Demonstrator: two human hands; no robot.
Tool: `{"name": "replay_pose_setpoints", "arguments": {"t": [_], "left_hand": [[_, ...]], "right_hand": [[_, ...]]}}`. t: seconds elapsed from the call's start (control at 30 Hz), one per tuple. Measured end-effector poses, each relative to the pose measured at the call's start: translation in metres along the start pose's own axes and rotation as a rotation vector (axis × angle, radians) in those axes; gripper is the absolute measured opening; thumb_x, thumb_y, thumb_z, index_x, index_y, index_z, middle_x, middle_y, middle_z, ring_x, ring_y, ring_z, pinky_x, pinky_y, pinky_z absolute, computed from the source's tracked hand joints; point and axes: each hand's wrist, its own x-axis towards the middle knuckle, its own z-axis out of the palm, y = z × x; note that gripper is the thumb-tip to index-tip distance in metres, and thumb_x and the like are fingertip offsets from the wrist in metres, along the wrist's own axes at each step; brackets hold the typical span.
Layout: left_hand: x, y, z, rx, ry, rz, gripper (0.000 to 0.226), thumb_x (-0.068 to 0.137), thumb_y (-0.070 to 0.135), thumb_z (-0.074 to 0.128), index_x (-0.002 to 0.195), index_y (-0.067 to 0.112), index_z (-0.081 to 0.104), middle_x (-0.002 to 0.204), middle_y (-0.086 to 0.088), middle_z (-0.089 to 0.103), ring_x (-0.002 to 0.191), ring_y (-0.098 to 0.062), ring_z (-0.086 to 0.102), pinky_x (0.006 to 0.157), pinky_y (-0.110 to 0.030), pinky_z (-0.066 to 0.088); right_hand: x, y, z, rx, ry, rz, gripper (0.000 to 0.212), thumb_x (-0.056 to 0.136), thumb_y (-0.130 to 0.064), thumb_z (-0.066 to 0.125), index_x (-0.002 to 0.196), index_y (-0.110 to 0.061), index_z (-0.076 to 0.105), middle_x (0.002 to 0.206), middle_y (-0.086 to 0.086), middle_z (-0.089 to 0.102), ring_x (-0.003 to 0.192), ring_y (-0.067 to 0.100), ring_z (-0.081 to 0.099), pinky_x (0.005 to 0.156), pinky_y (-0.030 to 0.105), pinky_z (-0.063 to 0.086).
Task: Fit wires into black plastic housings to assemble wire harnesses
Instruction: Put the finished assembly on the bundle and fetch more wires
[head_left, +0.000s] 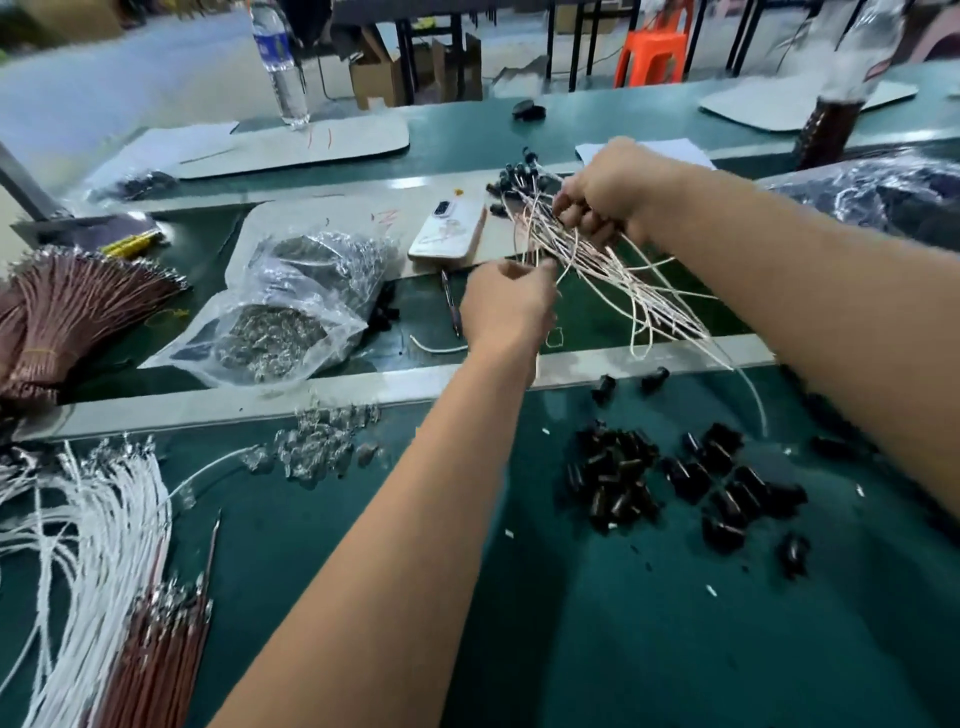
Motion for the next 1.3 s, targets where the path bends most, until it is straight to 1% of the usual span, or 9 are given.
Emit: {"name": "replay_pose_setpoints", "arguments": {"t": [0.07,0.13,0.23,0.33,0.53,0.8,1.0,1.2,1.3], "left_hand": [[0.004,-0.003,0.005,0.206,-0.097,0.036,0.016,0.091,0.027,0.071,0.083,0.014,0.068,0.089,-0.011,0.076,0.087,-0.032,0.074,0.088,-0.046,0.06],[0.003,-0.004,0.004,0.355,-0.213,0.036,0.017,0.089,0.026,0.074,0.082,0.011,0.071,0.088,-0.015,0.076,0.082,-0.034,0.073,0.08,-0.042,0.061],[0.0,-0.001,-0.004,0.498,-0.344,0.038,0.019,0.086,0.021,0.078,0.072,0.013,0.069,0.073,-0.012,0.073,0.06,-0.025,0.062,0.063,-0.033,0.056],[-0.009,0.001,-0.01,0.679,-0.423,0.12,0.016,0.079,0.027,0.085,0.075,0.016,0.073,0.07,-0.004,0.073,0.071,-0.023,0.071,0.072,-0.032,0.06],[-0.021,0.005,0.016,0.906,-0.378,0.165,0.041,0.068,0.04,0.092,0.094,0.015,0.071,0.086,-0.007,0.071,0.082,-0.027,0.07,0.079,-0.036,0.06],[-0.032,-0.008,0.023,0.945,-0.316,0.255,0.028,0.076,0.021,0.084,0.101,0.019,0.073,0.1,-0.007,0.073,0.094,-0.027,0.071,0.084,-0.035,0.06],[-0.064,-0.028,-0.022,0.637,-0.072,0.318,0.014,0.085,0.016,0.077,0.095,0.022,0.072,0.098,-0.005,0.073,0.093,-0.025,0.07,0.086,-0.036,0.057],[-0.12,-0.052,-0.093,0.194,0.27,0.234,0.004,0.087,0.014,0.073,0.085,0.017,0.072,0.079,-0.004,0.075,0.077,-0.02,0.074,0.083,-0.04,0.059],[-0.141,-0.061,-0.14,0.128,0.53,0.293,0.005,0.088,0.016,0.073,0.085,0.019,0.071,0.079,-0.003,0.074,0.078,-0.02,0.073,0.084,-0.04,0.057]], "right_hand": [[0.037,-0.007,-0.006,-0.15,0.084,-0.017,0.03,0.105,0.002,0.035,0.084,-0.003,0.056,0.065,0.008,0.048,0.035,0.008,0.038,0.033,0.017,0.026],[0.064,-0.01,-0.009,-0.34,0.183,-0.086,0.025,0.103,0.001,0.047,0.084,0.0,0.062,0.068,0.012,0.056,0.046,0.016,0.05,0.035,0.025,0.038],[0.087,-0.003,-0.009,-0.54,0.233,-0.153,0.018,0.103,-0.005,0.058,0.094,0.006,0.069,0.089,0.021,0.071,0.074,0.029,0.068,0.057,0.032,0.054],[0.088,0.011,-0.001,-0.668,0.262,-0.185,0.023,0.102,-0.009,0.053,0.103,0.007,0.069,0.108,0.027,0.067,0.096,0.037,0.065,0.077,0.039,0.052],[0.059,0.036,0.01,-0.737,0.306,-0.18,0.029,0.093,-0.005,0.053,0.114,0.001,0.072,0.118,0.024,0.07,0.111,0.038,0.065,0.095,0.038,0.056],[-0.011,0.044,0.019,-0.637,0.387,-0.289,0.025,0.093,-0.012,0.06,0.108,-0.01,0.078,0.117,0.016,0.074,0.113,0.034,0.066,0.1,0.038,0.054],[-0.102,0.069,0.021,-0.525,0.418,-0.382,0.014,0.092,-0.018,0.068,0.095,-0.014,0.081,0.098,0.008,0.077,0.096,0.024,0.069,0.092,0.03,0.054],[-0.182,0.053,0.092,-0.561,0.113,-0.504,0.011,0.092,-0.021,0.072,0.094,-0.015,0.081,0.091,0.004,0.075,0.084,0.015,0.064,0.08,0.022,0.045],[-0.21,0.036,0.161,-0.546,-0.114,-0.455,0.021,0.094,-0.021,0.068,0.09,-0.004,0.078,0.088,0.012,0.076,0.082,0.025,0.07,0.08,0.03,0.055]]}}
